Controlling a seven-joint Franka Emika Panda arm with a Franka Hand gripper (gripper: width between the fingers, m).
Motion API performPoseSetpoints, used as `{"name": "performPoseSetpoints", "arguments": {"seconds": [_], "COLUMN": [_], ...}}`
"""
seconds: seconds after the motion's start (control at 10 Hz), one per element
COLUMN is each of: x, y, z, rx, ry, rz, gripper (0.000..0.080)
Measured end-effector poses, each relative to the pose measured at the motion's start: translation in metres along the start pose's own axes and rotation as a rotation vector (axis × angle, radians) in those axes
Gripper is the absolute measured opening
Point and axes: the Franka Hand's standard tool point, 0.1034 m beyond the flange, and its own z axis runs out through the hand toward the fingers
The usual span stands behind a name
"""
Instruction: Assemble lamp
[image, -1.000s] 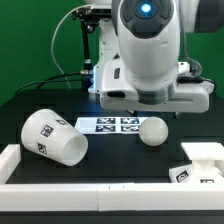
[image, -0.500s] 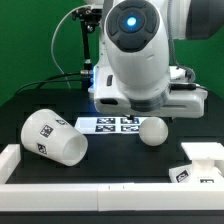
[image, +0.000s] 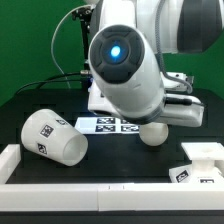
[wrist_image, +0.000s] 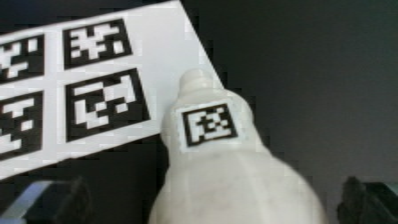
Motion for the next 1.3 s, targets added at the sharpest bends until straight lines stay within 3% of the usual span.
{"name": "performPoseSetpoints", "arguments": {"seconds": [0.4,0.8,1.1,1.3], "x": [0.001,0.006,0.011,0.009], "y": [0.000,-0.011,-0.009,-0.005], "z": [0.002,0.010,0.026,0.028], "rx": [0.002,-0.005,-0.008,-0.005], "ry": [0.002,0.018,0.027,0.010], "rz": [0.006,0.024,0.030,0.036], "gripper": [0.0698,0.0698,0.0698,0.0698]}}
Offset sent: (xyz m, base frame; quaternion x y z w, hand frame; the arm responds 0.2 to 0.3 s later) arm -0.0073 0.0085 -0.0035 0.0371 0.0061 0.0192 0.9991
